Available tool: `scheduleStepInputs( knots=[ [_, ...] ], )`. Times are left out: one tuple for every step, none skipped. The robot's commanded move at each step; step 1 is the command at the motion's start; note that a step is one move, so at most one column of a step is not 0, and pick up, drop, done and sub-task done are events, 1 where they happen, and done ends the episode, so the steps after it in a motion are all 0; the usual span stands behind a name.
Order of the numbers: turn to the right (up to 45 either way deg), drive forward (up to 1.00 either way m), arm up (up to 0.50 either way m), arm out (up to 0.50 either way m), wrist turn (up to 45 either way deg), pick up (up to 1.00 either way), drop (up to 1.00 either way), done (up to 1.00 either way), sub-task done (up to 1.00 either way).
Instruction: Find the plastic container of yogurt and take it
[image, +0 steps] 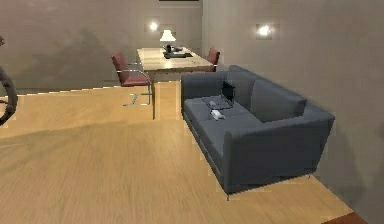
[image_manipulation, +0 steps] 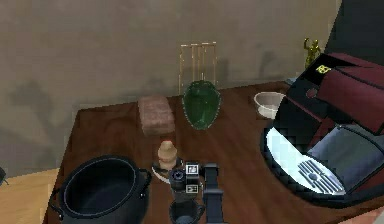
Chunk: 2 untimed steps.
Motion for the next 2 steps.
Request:
scheduleStepInputs(
  knots=[
    [0.0,0.00,0.10,0.00,0.0,0.00,0.00,0.00,0.00],
    [0.0,0.00,0.00,0.00,0.0,0.00,0.00,1.00,0.00]
  ],
)
